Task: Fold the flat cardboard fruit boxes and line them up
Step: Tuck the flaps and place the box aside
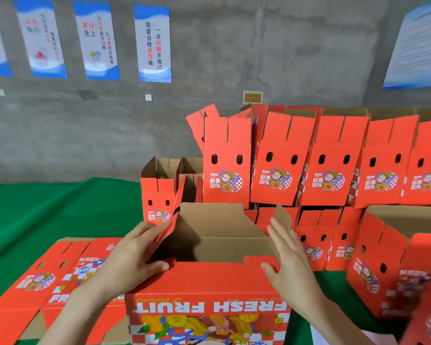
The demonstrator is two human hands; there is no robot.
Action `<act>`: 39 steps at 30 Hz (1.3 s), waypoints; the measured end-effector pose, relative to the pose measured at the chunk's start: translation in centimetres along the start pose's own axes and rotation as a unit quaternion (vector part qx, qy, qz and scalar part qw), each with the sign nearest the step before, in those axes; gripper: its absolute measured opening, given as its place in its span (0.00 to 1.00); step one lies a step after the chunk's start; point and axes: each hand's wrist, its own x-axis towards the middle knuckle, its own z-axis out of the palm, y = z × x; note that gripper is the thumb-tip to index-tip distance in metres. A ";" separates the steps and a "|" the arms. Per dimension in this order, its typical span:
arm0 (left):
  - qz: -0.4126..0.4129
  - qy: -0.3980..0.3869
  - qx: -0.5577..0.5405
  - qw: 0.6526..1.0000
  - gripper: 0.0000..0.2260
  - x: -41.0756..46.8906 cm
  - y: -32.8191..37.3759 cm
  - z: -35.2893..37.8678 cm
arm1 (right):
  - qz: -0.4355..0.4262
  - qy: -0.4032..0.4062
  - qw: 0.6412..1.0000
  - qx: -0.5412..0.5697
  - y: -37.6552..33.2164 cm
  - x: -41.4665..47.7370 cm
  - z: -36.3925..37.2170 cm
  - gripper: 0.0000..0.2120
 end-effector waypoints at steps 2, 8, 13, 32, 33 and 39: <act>-0.007 -0.011 0.033 0.999 0.42 0.7 0.2 0.2 | -0.040 -0.046 0.992 -0.111 -0.1 0.4 -0.6 0.38; -0.020 -0.009 0.025 0.999 0.31 1.5 0.4 1.0 | -0.102 -0.216 0.925 -0.297 -1.6 3.6 -3.0 0.44; -0.002 -0.038 0.001 0.999 0.25 1.5 0.1 0.9 | -0.086 -0.289 0.884 -0.356 -3.5 4.6 -2.8 0.48; -0.120 -0.133 0.004 0.984 0.30 3.5 -2.0 3.2 | -0.163 -0.122 0.975 0.091 0.0 1.5 0.0 0.23; -0.122 -0.131 -0.005 0.984 0.29 3.4 -2.0 3.1 | -0.124 -0.113 0.978 0.125 0.0 1.6 0.2 0.22; -0.082 -0.038 -0.107 0.990 0.22 3.1 -2.2 3.1 | 0.038 -0.022 0.994 0.104 0.9 2.7 1.2 0.23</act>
